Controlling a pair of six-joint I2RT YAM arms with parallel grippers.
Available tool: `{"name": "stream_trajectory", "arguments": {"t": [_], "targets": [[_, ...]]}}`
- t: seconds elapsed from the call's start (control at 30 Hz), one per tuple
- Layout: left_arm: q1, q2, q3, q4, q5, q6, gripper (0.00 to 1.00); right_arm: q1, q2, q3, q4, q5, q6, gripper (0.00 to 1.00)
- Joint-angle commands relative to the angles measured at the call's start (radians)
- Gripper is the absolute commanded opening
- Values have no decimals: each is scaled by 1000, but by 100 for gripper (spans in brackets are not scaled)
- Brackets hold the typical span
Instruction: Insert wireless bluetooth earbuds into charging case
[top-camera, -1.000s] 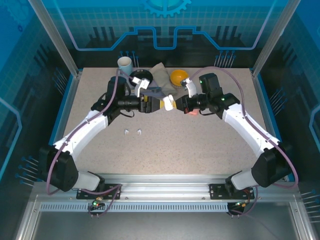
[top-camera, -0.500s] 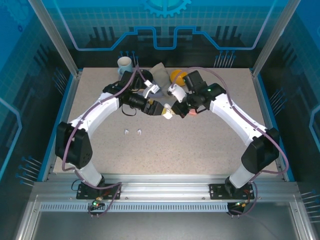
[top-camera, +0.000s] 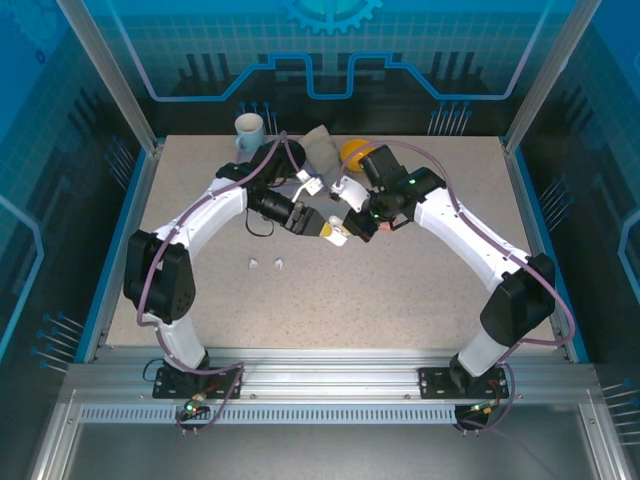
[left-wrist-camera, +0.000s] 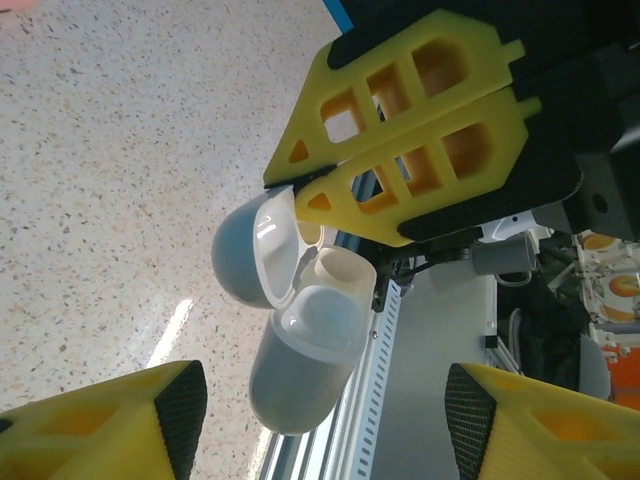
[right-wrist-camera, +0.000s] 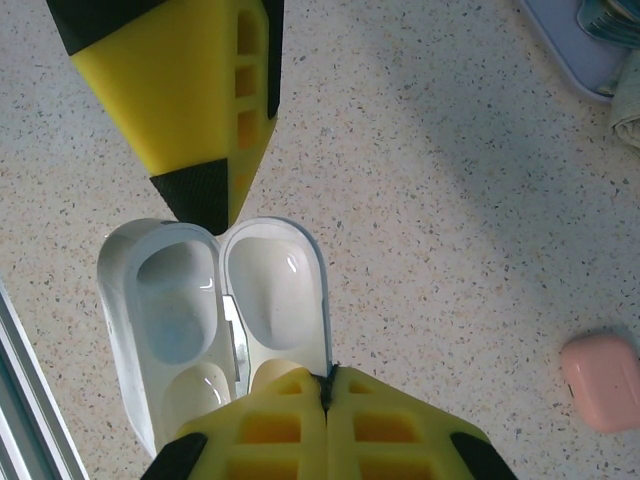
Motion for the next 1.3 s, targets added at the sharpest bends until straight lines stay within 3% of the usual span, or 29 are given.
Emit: {"name": "stream_trajectory", "arguments": {"t": [0.0,0.27,0.8,1.27], "targets": [[4,23,31,-38,59,39,66,-2,2,28,-15,-30,-17,0],[-6,56,57,-45,82,42,56,-2,-5,32,2,-70,0,0],[-30,75,52,-98,105,85,48,-2,4,44,0,-57,0,0],[-30,86,60,-106,127,95,25,1,2,47,7,-61,11,0]]}}
